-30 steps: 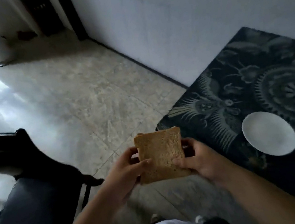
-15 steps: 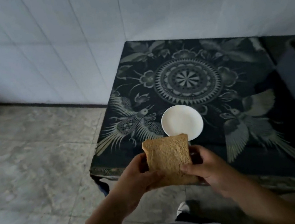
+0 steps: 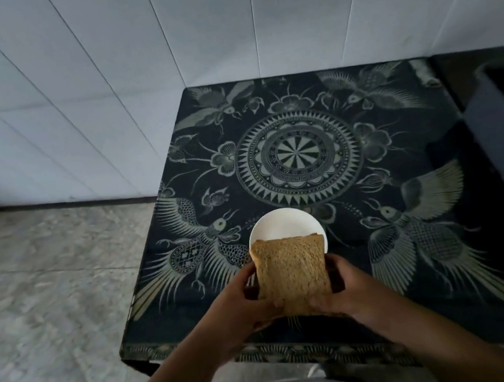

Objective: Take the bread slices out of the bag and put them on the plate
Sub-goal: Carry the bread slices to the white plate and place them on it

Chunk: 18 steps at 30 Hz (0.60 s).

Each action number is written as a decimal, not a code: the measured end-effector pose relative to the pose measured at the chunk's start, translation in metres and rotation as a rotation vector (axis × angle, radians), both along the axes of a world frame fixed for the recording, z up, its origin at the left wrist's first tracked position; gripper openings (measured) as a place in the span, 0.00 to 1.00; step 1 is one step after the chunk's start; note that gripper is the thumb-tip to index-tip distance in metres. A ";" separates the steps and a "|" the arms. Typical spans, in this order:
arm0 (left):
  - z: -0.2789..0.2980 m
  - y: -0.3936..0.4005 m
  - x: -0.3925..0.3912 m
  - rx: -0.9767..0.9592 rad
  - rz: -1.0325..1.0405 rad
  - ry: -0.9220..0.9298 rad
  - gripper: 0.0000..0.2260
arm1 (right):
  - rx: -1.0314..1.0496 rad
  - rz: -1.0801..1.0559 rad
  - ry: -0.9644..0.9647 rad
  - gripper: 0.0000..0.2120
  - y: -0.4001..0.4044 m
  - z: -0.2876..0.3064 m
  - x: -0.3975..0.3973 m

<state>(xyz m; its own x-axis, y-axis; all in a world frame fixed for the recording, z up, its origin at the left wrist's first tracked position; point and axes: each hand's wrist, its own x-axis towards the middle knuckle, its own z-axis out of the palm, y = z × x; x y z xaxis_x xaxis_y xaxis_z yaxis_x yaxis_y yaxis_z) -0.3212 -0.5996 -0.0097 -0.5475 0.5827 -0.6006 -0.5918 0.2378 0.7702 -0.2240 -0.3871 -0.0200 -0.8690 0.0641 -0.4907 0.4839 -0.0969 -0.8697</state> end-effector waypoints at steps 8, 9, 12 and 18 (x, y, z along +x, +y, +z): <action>-0.033 0.031 -0.050 -0.141 -0.047 0.044 0.40 | 0.027 -0.058 -0.078 0.38 0.022 -0.029 -0.045; -0.036 0.036 -0.058 -0.151 -0.052 0.056 0.42 | 0.048 -0.074 -0.076 0.40 0.022 -0.032 -0.052; -0.042 0.049 -0.081 -0.216 -0.093 0.130 0.47 | 0.083 -0.127 -0.072 0.41 0.023 -0.041 -0.071; -0.055 0.070 -0.116 -0.334 -0.225 0.242 0.39 | 0.127 -0.202 -0.130 0.36 0.029 -0.059 -0.103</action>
